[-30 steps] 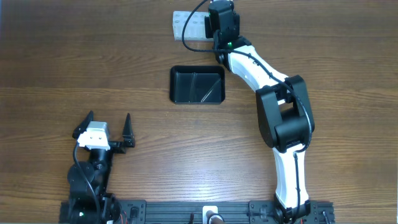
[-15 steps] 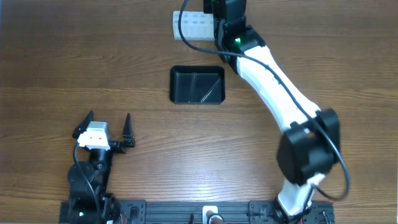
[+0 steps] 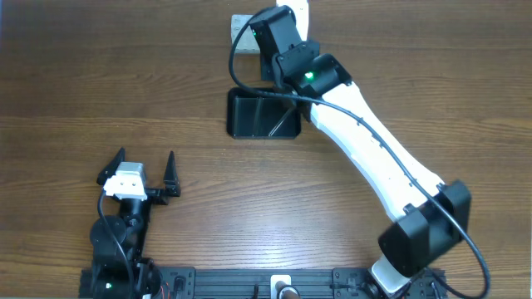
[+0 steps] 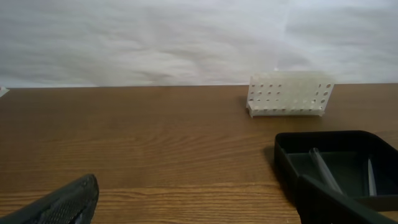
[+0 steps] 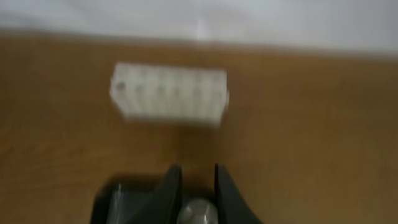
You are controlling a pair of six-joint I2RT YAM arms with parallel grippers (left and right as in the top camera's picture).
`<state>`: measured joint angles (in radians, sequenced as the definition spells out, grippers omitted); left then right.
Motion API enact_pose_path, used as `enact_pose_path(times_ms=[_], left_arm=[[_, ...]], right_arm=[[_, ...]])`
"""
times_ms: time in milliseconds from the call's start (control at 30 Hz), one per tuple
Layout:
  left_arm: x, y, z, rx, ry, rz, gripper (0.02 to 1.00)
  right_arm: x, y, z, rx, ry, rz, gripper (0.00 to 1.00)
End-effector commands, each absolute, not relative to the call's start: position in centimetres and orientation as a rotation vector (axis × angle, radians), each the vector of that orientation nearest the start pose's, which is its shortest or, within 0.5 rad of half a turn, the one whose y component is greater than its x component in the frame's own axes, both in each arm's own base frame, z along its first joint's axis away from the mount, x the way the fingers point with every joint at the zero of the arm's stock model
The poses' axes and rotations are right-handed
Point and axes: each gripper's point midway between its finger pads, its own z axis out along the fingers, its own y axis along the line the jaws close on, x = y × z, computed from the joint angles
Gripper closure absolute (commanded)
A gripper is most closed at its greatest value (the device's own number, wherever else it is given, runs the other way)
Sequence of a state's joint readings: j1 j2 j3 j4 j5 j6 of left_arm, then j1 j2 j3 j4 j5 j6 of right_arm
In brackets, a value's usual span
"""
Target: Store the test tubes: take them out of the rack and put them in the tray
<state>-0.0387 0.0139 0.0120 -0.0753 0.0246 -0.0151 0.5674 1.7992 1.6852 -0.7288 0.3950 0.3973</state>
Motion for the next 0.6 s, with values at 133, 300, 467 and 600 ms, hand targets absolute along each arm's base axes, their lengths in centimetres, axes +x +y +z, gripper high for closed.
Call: enact_pose_path(times_ms=[133,300,467,600], left_arm=[[24.6,-1.5,15.6,0.050,1.647,-0.062,0.018],[24.6,-1.5,15.6,0.050,1.647,-0.062,0.018],[24.6,-1.5,15.6,0.050,1.647,-0.062,0.020],[24.6,-1.5,15.6,0.050,1.647,-0.062,0.018]], right_arm=[[45.0,23.0,12.7,0.117,2.575,0.176,0.965],[44.7,24.1,8.3,0.130,2.680,0.229,0.963],[44.7,23.8,6.1,0.145,2.719,0.199,0.954],[44.5,23.7,5.0,0.144,2.742,0.181,0.941]])
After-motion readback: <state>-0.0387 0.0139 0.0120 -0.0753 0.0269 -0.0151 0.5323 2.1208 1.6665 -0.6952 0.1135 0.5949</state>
